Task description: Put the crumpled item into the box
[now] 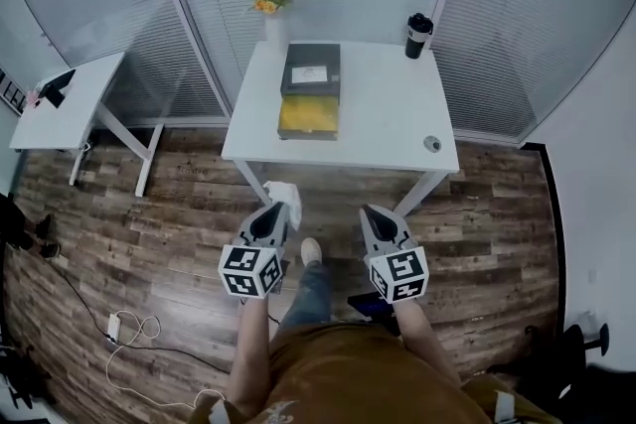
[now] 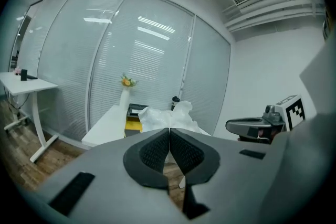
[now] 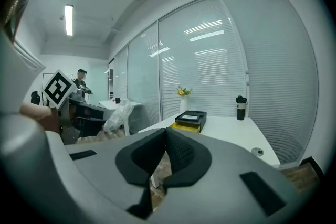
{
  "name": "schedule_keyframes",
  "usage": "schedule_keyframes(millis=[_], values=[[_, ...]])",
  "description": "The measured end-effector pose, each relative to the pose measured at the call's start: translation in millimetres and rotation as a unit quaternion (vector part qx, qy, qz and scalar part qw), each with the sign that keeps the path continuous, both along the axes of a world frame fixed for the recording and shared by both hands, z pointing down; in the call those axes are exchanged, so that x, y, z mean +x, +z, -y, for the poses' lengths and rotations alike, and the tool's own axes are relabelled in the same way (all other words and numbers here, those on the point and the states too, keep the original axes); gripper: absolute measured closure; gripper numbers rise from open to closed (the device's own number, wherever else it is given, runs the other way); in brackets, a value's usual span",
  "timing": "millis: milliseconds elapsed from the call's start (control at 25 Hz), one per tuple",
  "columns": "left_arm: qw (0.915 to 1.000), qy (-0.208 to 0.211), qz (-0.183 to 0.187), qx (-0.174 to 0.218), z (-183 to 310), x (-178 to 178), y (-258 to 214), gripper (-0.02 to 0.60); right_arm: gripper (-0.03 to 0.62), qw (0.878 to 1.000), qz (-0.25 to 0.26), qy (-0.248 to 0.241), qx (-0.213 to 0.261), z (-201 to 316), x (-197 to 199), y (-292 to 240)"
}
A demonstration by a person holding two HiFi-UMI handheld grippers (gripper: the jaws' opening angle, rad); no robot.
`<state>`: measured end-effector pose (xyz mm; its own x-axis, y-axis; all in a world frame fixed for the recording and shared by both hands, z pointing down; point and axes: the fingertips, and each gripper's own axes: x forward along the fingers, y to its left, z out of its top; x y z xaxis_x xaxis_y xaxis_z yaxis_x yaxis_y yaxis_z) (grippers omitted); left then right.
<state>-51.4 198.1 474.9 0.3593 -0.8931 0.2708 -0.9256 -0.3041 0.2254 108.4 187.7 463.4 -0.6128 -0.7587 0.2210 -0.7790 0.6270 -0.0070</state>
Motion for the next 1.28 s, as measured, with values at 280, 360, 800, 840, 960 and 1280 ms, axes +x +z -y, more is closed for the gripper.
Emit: schedule_keyframes(millis=[280,360,800,840,960,1280], values=[[0.9996,0.023,-0.002,-0.017,121.4,-18.2,9.6,0.554,0.582,0.999,-0.015,0.019,-0.024,118.6,-21.5,14.7],[0.9994,0.024,-0.005,-0.024,154.1,-30.6,13.1,0.553,0.582,0.999,-0.018,0.020,-0.029,151.7,-34.8,15.8],[0.9983,0.041,-0.016,-0.037,298.6,-85.4,19.4,0.554,0.582,0.998,-0.035,0.041,-0.036,285.6,-83.3,18.6],[0.9982,0.044,-0.018,-0.037,307.2,-87.0,20.0,0.554,0.582,0.998,-0.038,0.045,-0.036,292.4,-83.8,19.1],[0.9976,0.053,-0.021,-0.040,325.2,-86.4,24.0,0.554,0.582,0.996,-0.044,0.060,-0.039,307.1,-78.8,21.8],[0.9964,0.072,-0.027,-0.035,347.4,-78.6,21.4,0.554,0.582,0.995,-0.048,0.076,-0.031,324.7,-70.4,14.4]])
